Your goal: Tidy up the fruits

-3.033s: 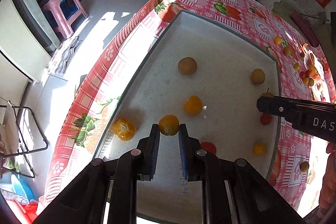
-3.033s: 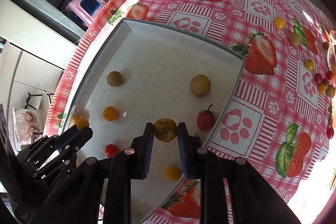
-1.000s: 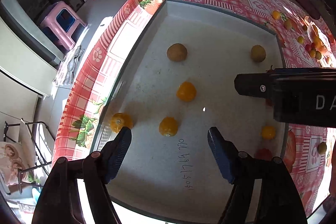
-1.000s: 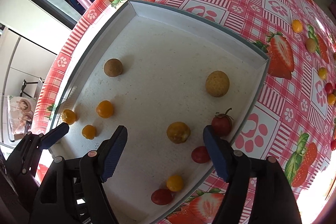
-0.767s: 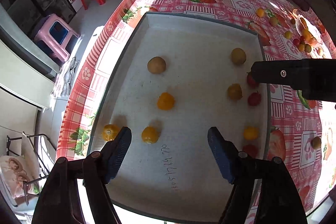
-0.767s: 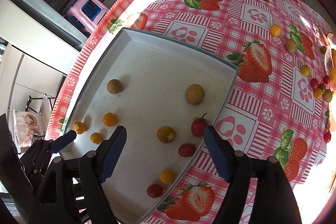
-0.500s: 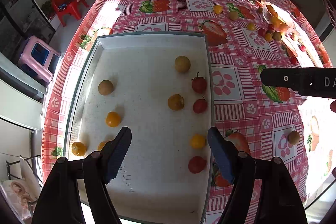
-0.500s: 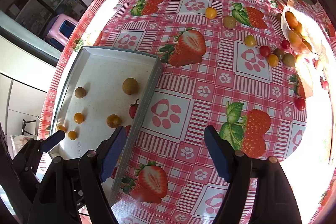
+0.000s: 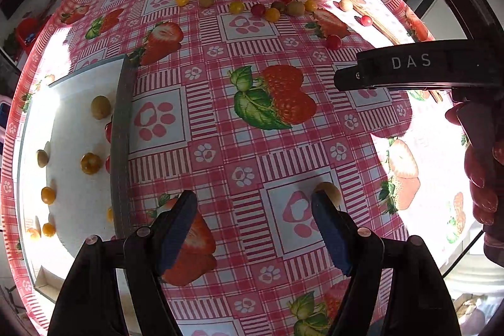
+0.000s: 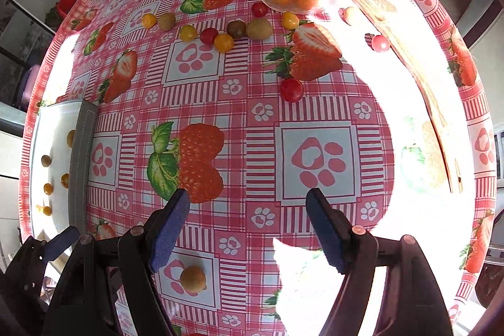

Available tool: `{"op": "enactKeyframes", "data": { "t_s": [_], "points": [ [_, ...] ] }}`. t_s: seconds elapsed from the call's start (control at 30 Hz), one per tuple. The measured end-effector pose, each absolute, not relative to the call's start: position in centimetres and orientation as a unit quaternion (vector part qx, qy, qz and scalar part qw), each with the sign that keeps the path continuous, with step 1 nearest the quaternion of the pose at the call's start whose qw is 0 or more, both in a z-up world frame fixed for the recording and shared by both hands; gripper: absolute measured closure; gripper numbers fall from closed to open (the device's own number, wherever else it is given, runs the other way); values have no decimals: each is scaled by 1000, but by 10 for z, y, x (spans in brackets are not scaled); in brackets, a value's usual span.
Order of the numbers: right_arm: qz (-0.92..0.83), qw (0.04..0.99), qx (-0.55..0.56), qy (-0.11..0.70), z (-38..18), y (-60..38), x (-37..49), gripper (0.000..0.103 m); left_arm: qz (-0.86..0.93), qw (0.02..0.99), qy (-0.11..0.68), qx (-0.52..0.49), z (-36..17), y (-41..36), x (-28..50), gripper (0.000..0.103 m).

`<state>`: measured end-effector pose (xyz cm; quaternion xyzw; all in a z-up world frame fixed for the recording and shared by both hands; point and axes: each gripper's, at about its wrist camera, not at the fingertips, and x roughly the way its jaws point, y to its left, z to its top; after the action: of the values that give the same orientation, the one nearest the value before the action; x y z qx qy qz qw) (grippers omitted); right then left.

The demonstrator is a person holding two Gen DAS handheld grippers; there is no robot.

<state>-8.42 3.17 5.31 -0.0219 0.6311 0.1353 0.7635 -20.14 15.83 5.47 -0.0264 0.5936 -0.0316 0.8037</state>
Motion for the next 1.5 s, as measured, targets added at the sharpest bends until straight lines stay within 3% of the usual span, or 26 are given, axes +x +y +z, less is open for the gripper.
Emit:
{"op": "enactKeyframes", "data": {
  "t_s": [0.4, 0.7, 0.8, 0.87, 0.9, 1.0, 1.03, 1.23, 1.5],
  "points": [
    [136, 779, -29, 611, 34, 17, -36, 24, -9, 790, 611, -39, 25, 116, -187, 27],
    [145, 782, -33, 606, 22, 30, -15, 46, 11, 785, 618, -43, 13, 109, -175, 28],
    [145, 786, -38, 600, 22, 34, -11, 54, 19, 787, 616, -31, 13, 105, -175, 36],
    [142, 788, -41, 597, 22, 35, -8, 73, 22, 788, 614, -28, 13, 102, -176, 42],
    [140, 789, -42, 597, 22, 35, -7, 77, 23, 789, 613, -27, 14, 102, -176, 48],
    [142, 788, -36, 598, 22, 35, -5, 80, 17, 792, 609, -24, 18, 102, -178, 73],
    [144, 787, -36, 599, 22, 34, -6, 80, 15, 792, 609, -25, 19, 102, -179, 76],
    [156, 782, -28, 603, 29, 32, -22, 80, -17, 787, 609, -99, 22, 129, -181, 84],
    [164, 776, -7, 609, 39, 27, -45, 80, -32, 784, 607, -124, 27, 150, -180, 84]
  ]
}}
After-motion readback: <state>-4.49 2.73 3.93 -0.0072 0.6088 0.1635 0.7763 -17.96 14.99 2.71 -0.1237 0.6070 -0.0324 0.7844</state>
